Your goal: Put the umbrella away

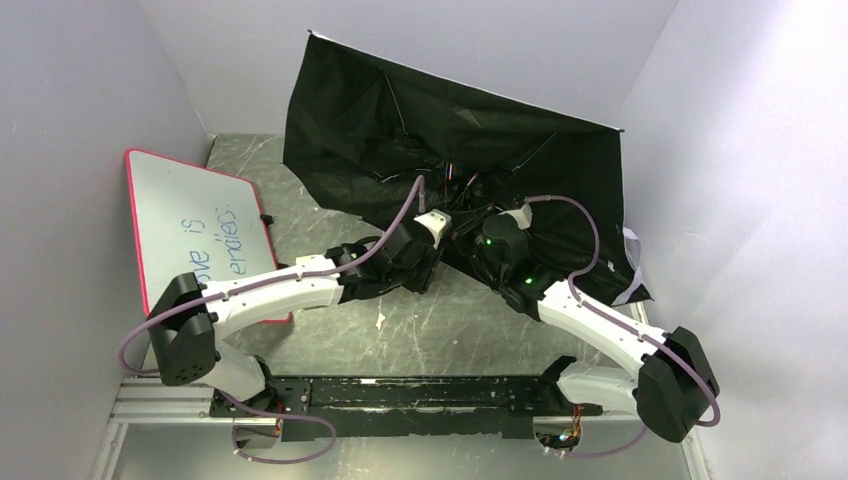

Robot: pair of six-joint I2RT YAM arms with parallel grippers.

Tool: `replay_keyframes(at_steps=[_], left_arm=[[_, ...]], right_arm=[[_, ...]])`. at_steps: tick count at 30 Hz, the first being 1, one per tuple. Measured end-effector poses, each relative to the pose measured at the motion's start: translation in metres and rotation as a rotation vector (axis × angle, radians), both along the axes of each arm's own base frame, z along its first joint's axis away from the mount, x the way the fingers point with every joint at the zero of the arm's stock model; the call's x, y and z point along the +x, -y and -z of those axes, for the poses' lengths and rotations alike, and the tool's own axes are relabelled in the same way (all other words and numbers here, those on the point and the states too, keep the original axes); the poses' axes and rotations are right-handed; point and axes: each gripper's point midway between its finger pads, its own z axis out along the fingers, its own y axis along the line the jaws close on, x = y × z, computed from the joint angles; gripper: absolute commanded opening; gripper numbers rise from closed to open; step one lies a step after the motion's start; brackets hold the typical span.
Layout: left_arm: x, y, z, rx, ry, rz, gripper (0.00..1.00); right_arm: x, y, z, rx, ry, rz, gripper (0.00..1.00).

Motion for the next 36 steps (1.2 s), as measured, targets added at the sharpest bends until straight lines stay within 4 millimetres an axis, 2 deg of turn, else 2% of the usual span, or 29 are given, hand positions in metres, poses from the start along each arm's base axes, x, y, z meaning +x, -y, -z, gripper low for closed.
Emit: replay_keyframes(at_steps=[5,16,19,22,27,36], left_arm=[[0.002,0.000,0.019,0.015,-0.001,-0.009,0.05],[0.014,0.000,0.075,0.078,-0.048,-0.046,0.05],[0.017,-0.003,0.091,0.095,-0.064,-0.057,0.05],[0.018,-0.005,0.105,0.107,-0.080,-0.059,0.05],[0.019,-0.002,0.111,0.087,-0.084,-0.049,0.05],[0.034,-0.006,0.111,0.051,-0.060,-0.076,0.05]], right_arm=[[0.001,0.004,0.020,-0.003,-0.007,0.002,0.00],[0.011,0.003,0.082,-0.056,-0.097,-0.031,0.01],[0.012,0.002,0.099,-0.072,-0.126,-0.046,0.11],[0.011,0.003,0.113,-0.092,-0.150,-0.071,0.31],[0.003,0.013,0.121,-0.160,-0.154,-0.100,0.53],[-0.022,0.037,0.120,-0.278,-0.190,-0.117,0.63]])
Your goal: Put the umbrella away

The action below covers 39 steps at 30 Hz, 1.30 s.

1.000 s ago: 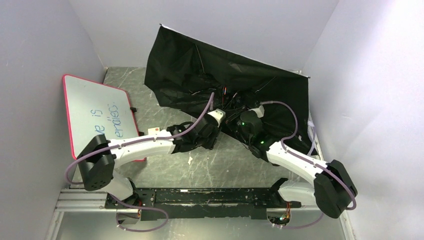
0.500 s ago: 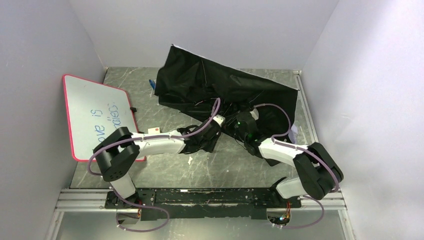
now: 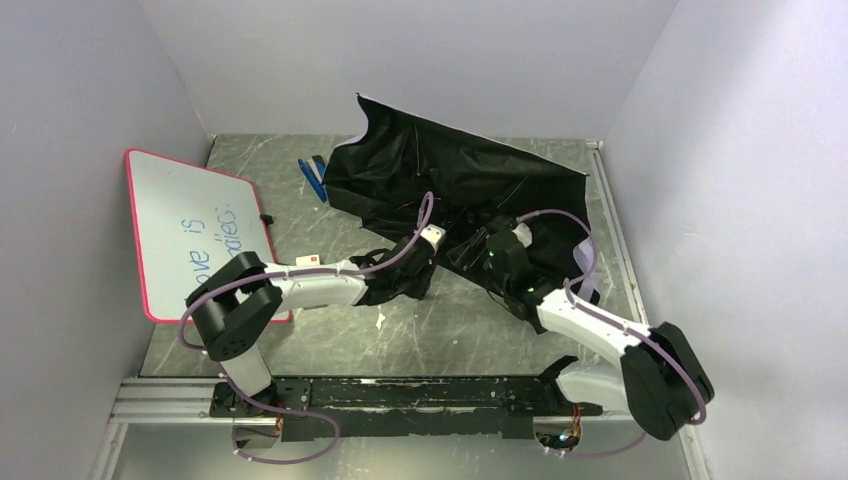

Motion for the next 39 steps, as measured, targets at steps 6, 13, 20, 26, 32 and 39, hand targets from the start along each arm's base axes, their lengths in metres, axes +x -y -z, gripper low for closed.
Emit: replay_keyframes(at_steps=[6,13,20,26,32,39], left_arm=[[0.002,0.002,0.000,-0.012,0.015,0.007,0.05],[-0.003,-0.004,0.019,0.002,0.002,0.018,0.05],[-0.005,-0.003,0.030,-0.009,-0.009,0.023,0.05],[-0.004,-0.001,0.030,-0.023,-0.006,0.023,0.05],[-0.003,0.000,0.030,-0.026,-0.003,0.023,0.05],[-0.003,0.001,0.031,-0.028,-0.003,0.024,0.05]], right_arm=[[-0.022,0.018,-0.016,-0.040,0.031,-0.021,0.63],[-0.033,0.029,-0.092,-0.096,0.212,-0.096,0.60],[-0.037,0.034,-0.253,-0.103,0.543,-0.151,0.54],[-0.047,0.045,-0.364,-0.108,0.755,-0.136,0.51],[-0.044,0.063,-0.384,-0.164,0.761,-0.057,0.52],[-0.024,0.092,-0.343,-0.302,0.619,0.099,0.51]])
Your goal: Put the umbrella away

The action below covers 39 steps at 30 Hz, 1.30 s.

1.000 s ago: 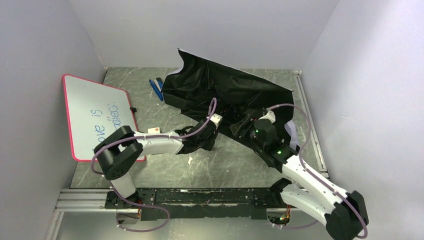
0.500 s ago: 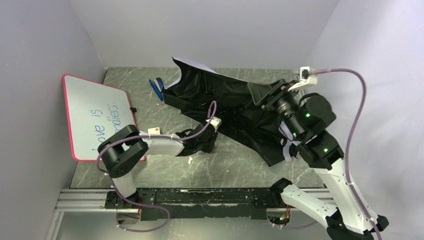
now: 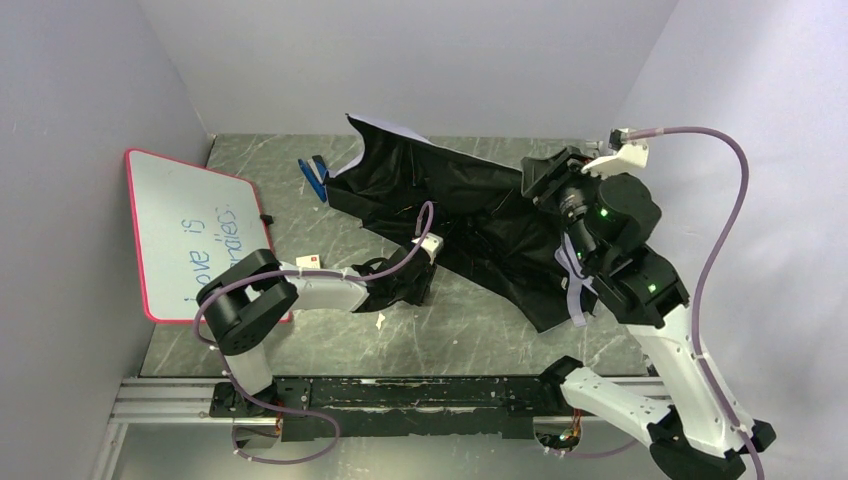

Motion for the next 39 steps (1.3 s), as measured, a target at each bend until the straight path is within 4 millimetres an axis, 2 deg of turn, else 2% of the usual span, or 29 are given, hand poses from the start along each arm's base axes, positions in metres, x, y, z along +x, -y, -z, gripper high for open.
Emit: replay_keyframes(at_steps=[6,9,13,22,25,29,30,32,39], left_arm=[[0.000,0.001,0.000,-0.003,0.001,0.001,0.05],[0.000,0.001,0.000,-0.004,0.001,0.002,0.05],[0.000,0.001,0.000,-0.006,-0.002,0.005,0.05],[-0.002,0.004,-0.001,-0.016,-0.008,0.015,0.05],[-0.002,0.005,-0.001,-0.021,-0.010,0.018,0.05],[-0.002,0.007,-0.001,-0.028,-0.011,0.023,0.05],[-0.002,0.007,-0.001,-0.030,-0.011,0.024,0.06],[-0.002,0.007,-0.001,-0.032,-0.014,0.025,0.18],[-0.002,0.008,-0.001,-0.034,-0.015,0.027,0.42]], right_arm=[[0.017,0.002,0.022,-0.039,-0.060,0.067,0.46],[0.022,-0.001,0.043,-0.053,-0.104,0.070,0.45],[0.027,-0.004,0.080,-0.063,-0.180,0.067,0.45],[0.040,-0.019,0.187,-0.023,-0.380,-0.012,0.47],[0.045,-0.028,0.214,-0.014,-0.422,-0.044,0.48],[0.057,-0.040,0.238,-0.007,-0.447,-0.076,0.49],[0.060,-0.043,0.245,-0.005,-0.454,-0.083,0.49],[0.065,-0.048,0.260,-0.004,-0.470,-0.096,0.49],[0.074,-0.058,0.310,-0.015,-0.536,-0.115,0.49]])
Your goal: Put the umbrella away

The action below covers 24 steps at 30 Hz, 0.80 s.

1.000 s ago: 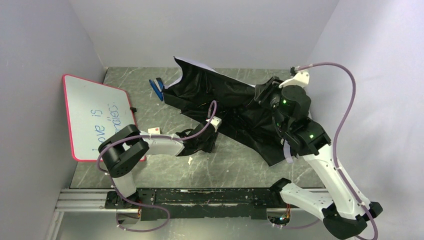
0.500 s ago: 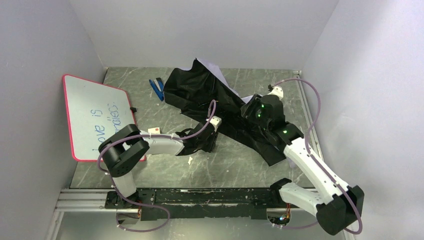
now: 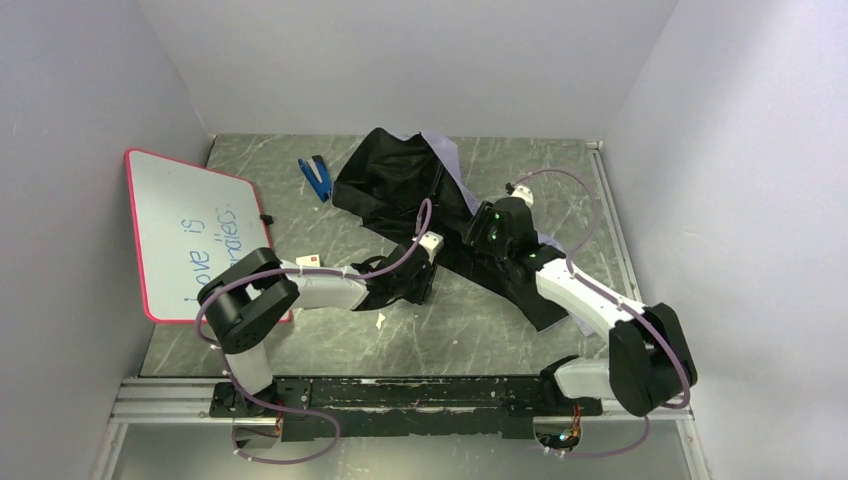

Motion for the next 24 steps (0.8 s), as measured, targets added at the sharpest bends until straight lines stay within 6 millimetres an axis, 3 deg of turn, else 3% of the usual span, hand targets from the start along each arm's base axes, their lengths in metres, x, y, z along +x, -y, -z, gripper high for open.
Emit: replay_keyframes(at_steps=[8,12,16,24], left_arm=[[-0.004,-0.003,-0.005,0.014,-0.015,0.013,0.63],[-0.007,-0.007,-0.028,0.000,0.005,0.021,0.67],[-0.009,-0.009,-0.072,-0.067,0.058,0.032,0.60],[-0.028,-0.012,-0.206,-0.322,0.228,0.126,0.44]], right_arm=[[0.005,-0.011,0.030,0.012,-0.036,-0.037,0.50],[0.008,-0.017,0.038,0.014,-0.036,-0.063,0.51],[0.011,-0.021,0.048,0.012,-0.045,-0.078,0.51],[0.016,-0.025,0.054,0.017,-0.041,-0.091,0.51]])
